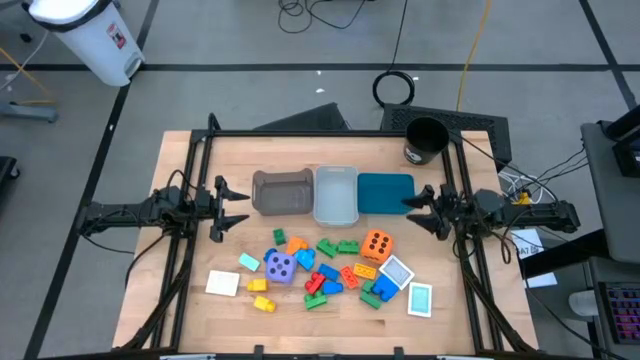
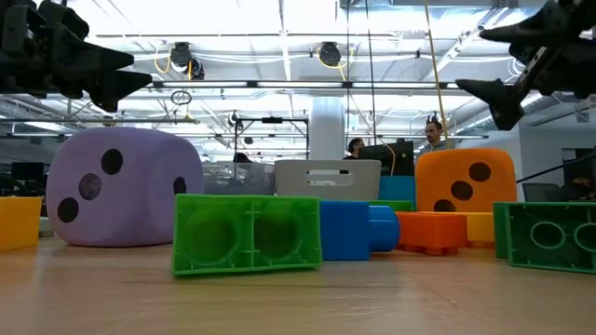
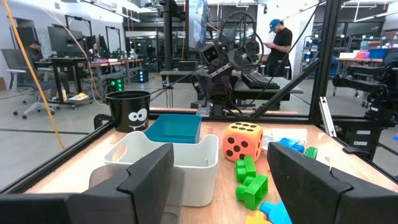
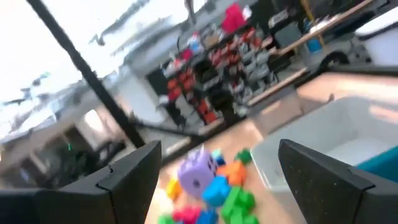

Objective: Pick & Place Toys
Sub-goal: Put the orange die into the blue bin

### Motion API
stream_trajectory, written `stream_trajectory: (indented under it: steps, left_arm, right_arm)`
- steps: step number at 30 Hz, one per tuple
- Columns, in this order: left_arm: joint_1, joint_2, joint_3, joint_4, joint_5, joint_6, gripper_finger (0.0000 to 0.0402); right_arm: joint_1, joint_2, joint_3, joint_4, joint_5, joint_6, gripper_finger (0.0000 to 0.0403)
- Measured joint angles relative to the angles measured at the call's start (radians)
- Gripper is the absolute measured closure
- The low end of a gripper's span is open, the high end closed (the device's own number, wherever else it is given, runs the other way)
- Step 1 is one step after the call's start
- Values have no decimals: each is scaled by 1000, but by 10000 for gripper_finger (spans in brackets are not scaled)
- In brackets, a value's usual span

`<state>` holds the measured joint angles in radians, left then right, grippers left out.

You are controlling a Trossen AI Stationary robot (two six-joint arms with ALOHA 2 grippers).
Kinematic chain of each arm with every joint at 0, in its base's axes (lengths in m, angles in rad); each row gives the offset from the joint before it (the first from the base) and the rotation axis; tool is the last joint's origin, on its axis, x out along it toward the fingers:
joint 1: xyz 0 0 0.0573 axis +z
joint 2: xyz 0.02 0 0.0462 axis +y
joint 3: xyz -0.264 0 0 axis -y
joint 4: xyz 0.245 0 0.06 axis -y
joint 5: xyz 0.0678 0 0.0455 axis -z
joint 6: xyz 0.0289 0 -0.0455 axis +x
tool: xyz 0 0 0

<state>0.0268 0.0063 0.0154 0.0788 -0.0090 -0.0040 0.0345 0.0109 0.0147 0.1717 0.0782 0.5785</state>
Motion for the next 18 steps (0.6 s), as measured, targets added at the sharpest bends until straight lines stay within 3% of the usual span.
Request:
stream_trajectory:
  steps: [6,13,18]
  left_arm:
    - [0,0,0,0,0,0,133]
    - [0,0,0,0,0,0,133]
    - [0,0,0,0,0,0,133]
  right_arm:
    - [0,0,0,143,7,8,90]
    - [0,18,1,209,143,34,90]
    - [61,172,82,209,72,94,79]
